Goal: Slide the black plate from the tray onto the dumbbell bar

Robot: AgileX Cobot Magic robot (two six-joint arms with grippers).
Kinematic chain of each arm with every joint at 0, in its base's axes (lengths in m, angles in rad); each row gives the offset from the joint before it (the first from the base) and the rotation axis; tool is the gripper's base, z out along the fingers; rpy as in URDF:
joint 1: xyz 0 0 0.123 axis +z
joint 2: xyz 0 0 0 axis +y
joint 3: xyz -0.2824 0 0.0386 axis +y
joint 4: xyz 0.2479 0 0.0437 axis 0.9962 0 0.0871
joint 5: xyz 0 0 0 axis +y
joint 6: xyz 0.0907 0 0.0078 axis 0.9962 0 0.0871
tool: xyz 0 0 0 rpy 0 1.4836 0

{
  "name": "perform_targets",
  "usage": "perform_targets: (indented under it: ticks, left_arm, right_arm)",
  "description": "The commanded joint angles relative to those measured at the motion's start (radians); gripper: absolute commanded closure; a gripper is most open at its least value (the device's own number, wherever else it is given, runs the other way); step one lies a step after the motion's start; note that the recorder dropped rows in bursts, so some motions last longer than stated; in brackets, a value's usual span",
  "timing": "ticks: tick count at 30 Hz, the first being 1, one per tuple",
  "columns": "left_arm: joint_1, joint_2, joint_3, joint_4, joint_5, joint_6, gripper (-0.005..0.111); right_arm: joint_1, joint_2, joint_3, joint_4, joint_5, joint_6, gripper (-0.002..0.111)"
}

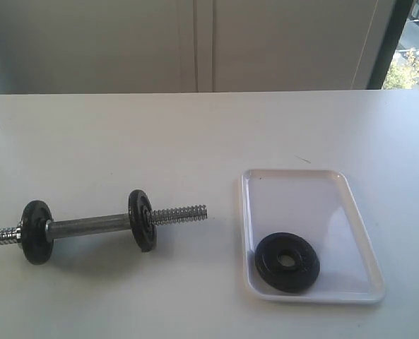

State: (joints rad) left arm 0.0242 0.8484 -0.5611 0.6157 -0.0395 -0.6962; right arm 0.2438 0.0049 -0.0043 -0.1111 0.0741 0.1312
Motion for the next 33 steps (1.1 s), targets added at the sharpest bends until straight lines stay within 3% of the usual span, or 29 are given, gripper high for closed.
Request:
perform_targets:
  ticks: [1, 4, 8, 11, 16, 19, 24, 28, 33]
  left_arm:
    - [-0.079, 0.073, -0.104, 0.027, 0.303, 0.128, 0.107]
    - [-0.144, 0.12, -0.189, -0.054, 0.478, 0.293, 0.107]
    - [-0.199, 0.177, -0.263, -0.238, 0.577, 0.528, 0.107]
    - [-0.237, 0.252, -0.345, -0.472, 0.627, 0.843, 0.107]
    - [-0.237, 0.378, -0.488, -0.789, 0.776, 1.157, 0.107]
    - [-0.237, 0.431, -0.558, -1.002, 0.844, 1.435, 0.107]
    - [-0.237, 0.461, -0.596, -1.072, 0.915, 1.578, 0.107]
    - [-0.237, 0.511, -0.615, -1.121, 0.94, 1.92, 0.107]
    - [-0.237, 0.541, -0.615, -1.123, 0.955, 2.066, 0.107]
  right_arm:
    - [0.004, -0.005, 0.004, -0.001, -0.025, 0.004, 0.108]
    - [0.004, -0.005, 0.004, -0.001, -0.047, 0.004, 0.108]
    - [0.004, -0.005, 0.004, -0.001, -0.053, 0.004, 0.108]
    - [0.004, -0.005, 0.004, -0.001, -0.055, 0.004, 0.108]
    - [0.004, -0.005, 0.004, -0.001, -0.055, 0.004, 0.108]
    - [0.004, -0.005, 0.004, -0.001, -0.055, 0.004, 0.108]
    - [0.004, -0.005, 0.004, -0.001, -0.087, 0.004, 0.108]
    - [0.004, -0.005, 0.004, -0.001, -0.178, 0.004, 0.108]
    - [0.004, -0.005, 0.004, -0.001, -0.214, 0.001, 0.108]
